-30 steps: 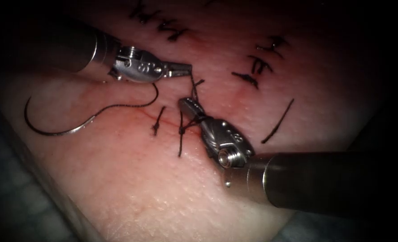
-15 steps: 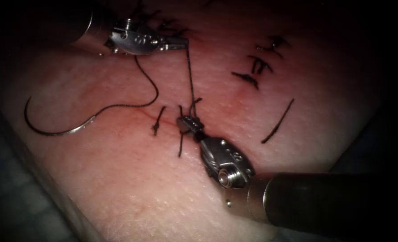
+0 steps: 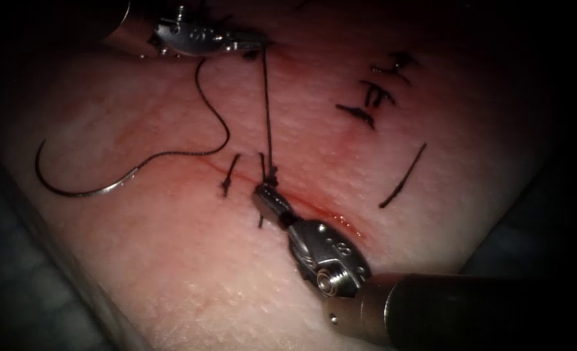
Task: Wound Closure
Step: Secure the knot by pulling down with the right and up with the left
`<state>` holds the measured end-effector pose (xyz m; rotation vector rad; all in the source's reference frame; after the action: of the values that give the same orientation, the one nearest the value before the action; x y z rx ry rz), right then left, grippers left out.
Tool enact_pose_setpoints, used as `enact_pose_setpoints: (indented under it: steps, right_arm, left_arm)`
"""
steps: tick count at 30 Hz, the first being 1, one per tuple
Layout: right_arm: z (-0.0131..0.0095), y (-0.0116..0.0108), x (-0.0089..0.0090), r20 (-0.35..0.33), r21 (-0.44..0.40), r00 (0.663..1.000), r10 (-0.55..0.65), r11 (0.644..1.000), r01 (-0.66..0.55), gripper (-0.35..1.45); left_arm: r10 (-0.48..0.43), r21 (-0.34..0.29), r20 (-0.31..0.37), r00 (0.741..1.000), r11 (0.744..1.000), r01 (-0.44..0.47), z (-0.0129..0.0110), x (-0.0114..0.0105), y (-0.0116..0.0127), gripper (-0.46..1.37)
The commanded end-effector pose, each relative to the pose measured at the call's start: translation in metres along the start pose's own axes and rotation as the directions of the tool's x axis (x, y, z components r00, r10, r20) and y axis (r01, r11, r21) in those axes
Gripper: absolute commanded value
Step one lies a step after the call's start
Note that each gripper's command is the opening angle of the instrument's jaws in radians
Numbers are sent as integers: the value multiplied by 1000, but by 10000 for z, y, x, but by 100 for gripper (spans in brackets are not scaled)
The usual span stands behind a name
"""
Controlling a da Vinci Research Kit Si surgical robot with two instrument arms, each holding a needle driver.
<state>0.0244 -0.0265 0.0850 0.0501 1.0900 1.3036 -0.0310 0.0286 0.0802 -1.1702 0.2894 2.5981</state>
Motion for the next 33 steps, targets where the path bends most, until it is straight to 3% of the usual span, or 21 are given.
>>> enact_pose_setpoints:
  steps: [1, 9, 13, 26, 33]
  right_arm:
    - [0, 1, -1, 5, 7, 1000, -3, 1000, 3, -35]
    - [0, -1, -6, 11, 106, 986, -166, 981, 164, -35]
    - [-5, -4, -10, -20, 228, 952, -306, 926, 302, -35]
    - [-7, -10, -21, -81, 379, 911, -404, 833, 403, -35]
    - [-6, -15, -24, -81, 389, 908, -410, 826, 408, -35]
  left_arm:
    - [-1, 2, 3, 1000, 1000, 1, 2, -2, -2, -35]
    - [3, 14, 8, 1000, 1000, -3, 14, -22, -10, -35]
    - [3, 20, 15, 1000, 1000, -4, 19, -30, -15, -35]
    - [-1, 36, 14, 1000, 999, 1, 31, -40, -29, -35]
    - [18, 43, 20, 1000, 999, -19, 34, -45, -28, -35]
